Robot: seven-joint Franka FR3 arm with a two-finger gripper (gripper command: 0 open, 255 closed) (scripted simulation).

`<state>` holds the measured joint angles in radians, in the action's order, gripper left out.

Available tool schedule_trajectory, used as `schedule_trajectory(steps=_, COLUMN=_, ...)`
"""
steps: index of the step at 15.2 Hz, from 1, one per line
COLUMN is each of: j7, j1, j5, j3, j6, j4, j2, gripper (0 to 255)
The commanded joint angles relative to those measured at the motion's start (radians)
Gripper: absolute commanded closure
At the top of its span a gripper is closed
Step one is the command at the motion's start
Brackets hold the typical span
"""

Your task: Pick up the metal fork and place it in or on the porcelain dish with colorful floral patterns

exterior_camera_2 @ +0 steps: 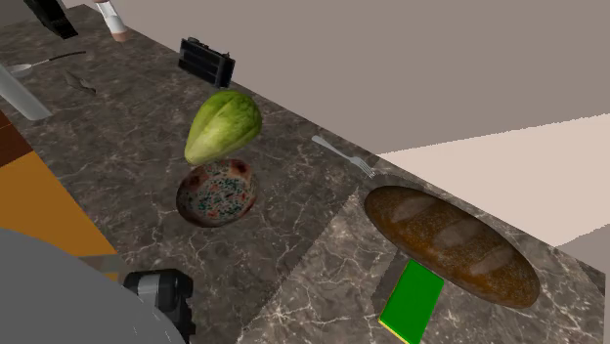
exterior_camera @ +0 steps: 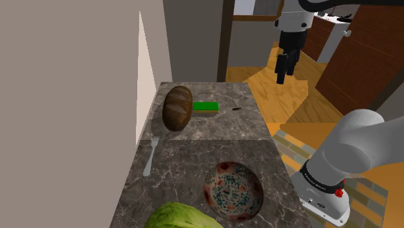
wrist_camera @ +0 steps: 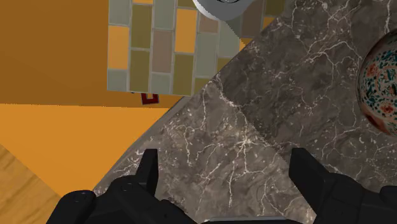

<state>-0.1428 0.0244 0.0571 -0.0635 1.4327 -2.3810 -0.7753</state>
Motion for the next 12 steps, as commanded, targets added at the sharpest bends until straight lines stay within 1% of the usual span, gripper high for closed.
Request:
schedule_trajectory(steps=1, j7=0.000, j1=0.000, j5=0.000, j3=0.000, j6=0.000, j4=0.000, j2=0.000, gripper=0)
schedule_trajectory(steps=7, j7=0.216, j1=-0.023, j5=-0.130, j3=0.135, j6=0.085, j4=-0.070, j2=0.010, gripper=0)
schedule_trajectory(steps=12, j7=0.390, j1=-0.043, j5=-0.231, j3=0.249, j6=0.178, j4=-0.089, j2=0.068, gripper=0)
